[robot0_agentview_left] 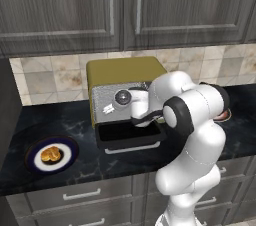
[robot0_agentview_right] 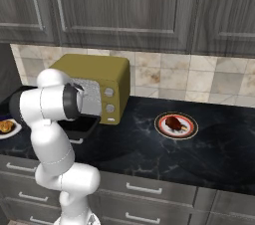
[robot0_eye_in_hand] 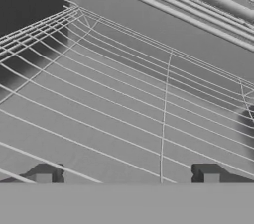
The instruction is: Open the toaster oven door. Place the bread on the top rack in the toaster oven and place the steak on the bottom rack.
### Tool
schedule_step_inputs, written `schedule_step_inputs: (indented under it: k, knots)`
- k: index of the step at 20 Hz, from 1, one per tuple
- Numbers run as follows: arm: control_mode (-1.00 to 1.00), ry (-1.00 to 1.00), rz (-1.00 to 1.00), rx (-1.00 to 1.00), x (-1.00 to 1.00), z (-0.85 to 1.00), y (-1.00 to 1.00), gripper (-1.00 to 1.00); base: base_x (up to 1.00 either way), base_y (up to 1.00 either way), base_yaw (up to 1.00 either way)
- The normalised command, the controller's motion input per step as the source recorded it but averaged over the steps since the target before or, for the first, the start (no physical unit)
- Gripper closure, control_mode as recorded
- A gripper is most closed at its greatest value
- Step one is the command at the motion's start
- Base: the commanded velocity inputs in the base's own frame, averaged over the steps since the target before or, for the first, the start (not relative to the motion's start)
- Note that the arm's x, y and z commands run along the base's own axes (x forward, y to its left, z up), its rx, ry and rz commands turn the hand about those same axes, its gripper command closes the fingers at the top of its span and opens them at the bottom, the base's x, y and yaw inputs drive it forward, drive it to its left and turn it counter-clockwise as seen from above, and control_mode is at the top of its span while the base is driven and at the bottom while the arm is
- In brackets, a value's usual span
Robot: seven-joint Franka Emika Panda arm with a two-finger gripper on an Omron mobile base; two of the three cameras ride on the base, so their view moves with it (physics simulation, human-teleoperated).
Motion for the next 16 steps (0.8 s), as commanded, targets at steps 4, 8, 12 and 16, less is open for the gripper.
schedule_step_inputs:
  k: [4, 8, 12, 16]
  knots:
    - [-1.00, 0.30, -0.02, 0.07, 0.12, -0.36, 0.02, 1.00, 0.00, 0.00, 0.00]
    - [-1.00, 0.38, -0.02, 0.05, 0.05, -0.42, 0.02, 1.00, 0.00, 0.00, 0.00]
    - [-1.00, 0.34, -0.02, 0.01, -0.03, -0.55, 0.00, 1.00, 0.00, 0.00, 0.00]
    - [-1.00, 0.26, 0.00, 0.00, -0.14, -0.72, 0.00, 1.00, 0.00, 0.00, 0.00]
